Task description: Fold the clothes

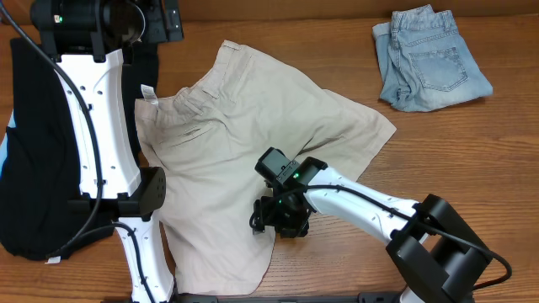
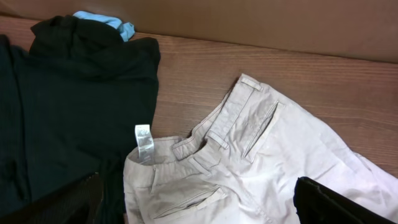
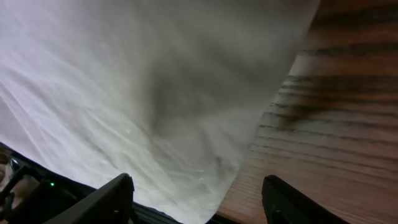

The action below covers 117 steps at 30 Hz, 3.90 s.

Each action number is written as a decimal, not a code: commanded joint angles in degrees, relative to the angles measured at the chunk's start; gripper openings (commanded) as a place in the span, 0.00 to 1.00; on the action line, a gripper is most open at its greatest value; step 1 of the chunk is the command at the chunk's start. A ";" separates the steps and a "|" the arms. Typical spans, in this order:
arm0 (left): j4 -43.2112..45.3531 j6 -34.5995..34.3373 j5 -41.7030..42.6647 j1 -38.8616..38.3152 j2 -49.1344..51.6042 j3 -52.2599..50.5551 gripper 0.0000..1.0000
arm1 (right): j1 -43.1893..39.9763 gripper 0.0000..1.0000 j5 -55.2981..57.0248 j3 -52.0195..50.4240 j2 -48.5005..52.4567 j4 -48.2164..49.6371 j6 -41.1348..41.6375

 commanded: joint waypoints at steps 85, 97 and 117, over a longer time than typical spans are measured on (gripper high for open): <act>19.78 6.67 14.38 -14.67 0.66 -60.67 0.98 | -60.54 1.00 4.33 26.69 -2.54 -26.69 -40.79; 35.65 -5.18 12.72 -15.85 0.66 -74.03 0.74 | -60.54 1.00 4.33 26.69 -2.54 -25.75 -40.76; 28.65 2.25 2.95 0.52 0.57 -71.84 1.00 | -56.85 1.00 3.65 26.95 -1.95 -19.41 -37.38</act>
